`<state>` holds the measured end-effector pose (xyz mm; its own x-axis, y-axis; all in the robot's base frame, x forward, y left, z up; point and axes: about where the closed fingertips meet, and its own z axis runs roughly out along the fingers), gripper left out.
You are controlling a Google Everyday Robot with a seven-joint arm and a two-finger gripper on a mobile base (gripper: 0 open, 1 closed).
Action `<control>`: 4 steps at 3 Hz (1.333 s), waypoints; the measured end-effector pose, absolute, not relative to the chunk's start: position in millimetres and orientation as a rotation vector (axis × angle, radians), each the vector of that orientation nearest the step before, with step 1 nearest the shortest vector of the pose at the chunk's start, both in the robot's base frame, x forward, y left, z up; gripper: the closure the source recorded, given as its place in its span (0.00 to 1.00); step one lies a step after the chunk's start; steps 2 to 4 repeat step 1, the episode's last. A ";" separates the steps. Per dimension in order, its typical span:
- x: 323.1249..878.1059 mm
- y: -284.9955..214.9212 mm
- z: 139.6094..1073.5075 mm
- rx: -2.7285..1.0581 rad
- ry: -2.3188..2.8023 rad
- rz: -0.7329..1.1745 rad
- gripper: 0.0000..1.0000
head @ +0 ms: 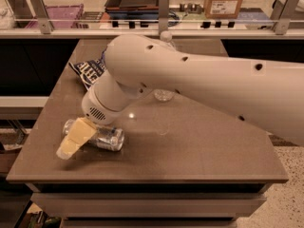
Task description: Knock redbull can over
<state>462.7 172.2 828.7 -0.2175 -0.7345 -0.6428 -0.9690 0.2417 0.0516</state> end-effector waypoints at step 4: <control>462.7 172.2 828.8 -1.551 2.025 0.624 0.00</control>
Offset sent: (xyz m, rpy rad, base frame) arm 0.0000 0.0000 0.0000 0.0000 0.0000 0.0000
